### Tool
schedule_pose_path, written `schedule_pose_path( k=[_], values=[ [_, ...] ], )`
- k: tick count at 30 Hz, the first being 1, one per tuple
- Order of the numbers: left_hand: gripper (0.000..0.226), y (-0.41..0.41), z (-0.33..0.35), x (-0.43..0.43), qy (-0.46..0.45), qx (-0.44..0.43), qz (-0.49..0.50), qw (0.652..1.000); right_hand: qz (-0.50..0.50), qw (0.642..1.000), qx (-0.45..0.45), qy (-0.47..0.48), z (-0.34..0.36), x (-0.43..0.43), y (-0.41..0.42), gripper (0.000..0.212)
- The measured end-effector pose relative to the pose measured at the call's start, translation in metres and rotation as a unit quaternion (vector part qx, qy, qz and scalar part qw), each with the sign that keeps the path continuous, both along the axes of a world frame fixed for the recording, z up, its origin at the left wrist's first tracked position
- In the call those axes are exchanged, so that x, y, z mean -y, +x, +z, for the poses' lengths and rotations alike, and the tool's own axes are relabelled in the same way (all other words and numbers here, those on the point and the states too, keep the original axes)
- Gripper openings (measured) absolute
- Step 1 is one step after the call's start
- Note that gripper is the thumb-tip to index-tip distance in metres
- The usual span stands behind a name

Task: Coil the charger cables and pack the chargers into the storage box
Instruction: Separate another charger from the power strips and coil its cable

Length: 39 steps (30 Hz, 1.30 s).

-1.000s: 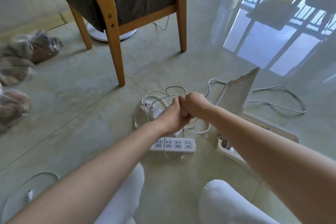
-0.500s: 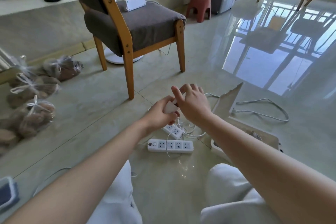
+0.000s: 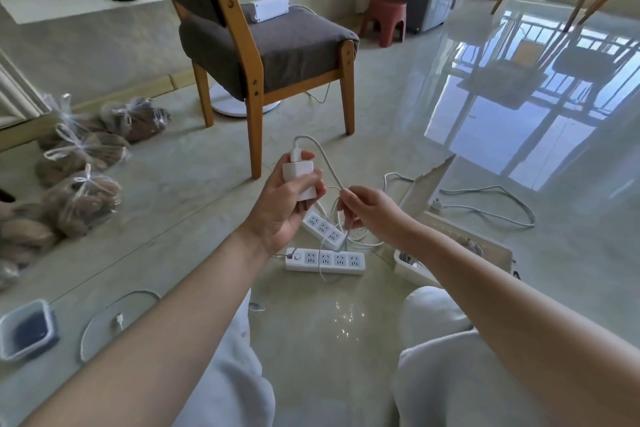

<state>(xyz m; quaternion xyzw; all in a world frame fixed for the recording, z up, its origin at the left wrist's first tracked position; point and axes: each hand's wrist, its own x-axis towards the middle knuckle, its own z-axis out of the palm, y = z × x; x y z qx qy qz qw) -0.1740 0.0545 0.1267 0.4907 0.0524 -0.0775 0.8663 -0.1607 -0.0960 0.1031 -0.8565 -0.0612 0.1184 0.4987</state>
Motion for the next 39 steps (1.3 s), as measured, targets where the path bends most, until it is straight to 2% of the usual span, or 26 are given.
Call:
schedule_pose_path(
  k=[2,4,6,8,10,12,14,18,20,23,27,31,34,36,39],
  values=[
    [0.012,-0.003,-0.001,0.001,-0.029,-0.017,0.014,0.999,-0.018,1.000,0.001,-0.024,0.001,0.001,-0.007,0.030],
    [0.002,-0.004,-0.005,0.001,-0.012,-0.050,0.024,0.998,-0.038,0.996,0.024,-0.071,-0.002,0.005,-0.015,0.025],
    [0.015,-0.007,-0.015,-0.003,0.076,-0.105,-0.006,0.992,-0.049,0.990,0.038,-0.126,-0.008,0.012,-0.024,0.027],
    [0.025,-0.012,-0.023,-0.004,0.171,-0.164,-0.068,0.969,-0.048,0.984,0.040,-0.165,-0.013,0.018,-0.032,0.030],
    [0.030,-0.018,-0.029,-0.003,0.217,-0.204,-0.110,0.948,-0.039,0.976,0.038,-0.212,-0.017,0.021,-0.034,0.030],
    [0.028,-0.020,-0.034,0.001,0.218,-0.227,-0.112,0.943,-0.026,0.965,0.031,-0.258,-0.022,0.023,-0.032,0.032],
    [0.021,-0.019,-0.038,0.004,0.201,-0.238,-0.099,0.945,-0.020,0.964,0.027,-0.265,-0.025,0.021,-0.032,0.028],
    [0.008,-0.014,-0.047,0.006,0.176,-0.234,-0.044,0.955,-0.015,0.985,0.021,-0.168,-0.024,0.004,-0.037,0.019],
    [0.016,-0.009,-0.050,0.004,0.178,-0.236,-0.005,0.955,0.001,0.993,0.021,-0.115,-0.021,-0.007,-0.044,0.014],
    [0.013,-0.006,-0.046,0.006,0.165,-0.224,0.009,0.961,0.053,0.992,0.029,-0.110,-0.022,-0.018,-0.054,0.008],
    [0.025,-0.004,-0.044,0.011,0.120,-0.215,0.025,0.969,0.098,0.991,0.017,-0.092,-0.024,-0.020,-0.057,0.007],
    [0.022,0.000,-0.039,0.006,0.073,-0.221,0.010,0.972,0.099,0.988,0.012,-0.117,-0.025,-0.012,-0.052,0.025],
    [0.028,0.001,-0.035,0.000,0.078,-0.217,-0.049,0.972,0.116,0.984,-0.002,-0.138,-0.028,-0.005,-0.050,0.034],
    [0.033,0.000,-0.030,-0.004,0.121,-0.187,-0.130,0.966,0.133,0.979,-0.006,-0.153,-0.031,-0.001,-0.049,0.036],
    [0.040,-0.005,-0.021,-0.011,0.192,-0.126,-0.259,0.938,0.169,0.966,-0.011,-0.197,-0.033,0.006,-0.043,0.036]
  ],
)
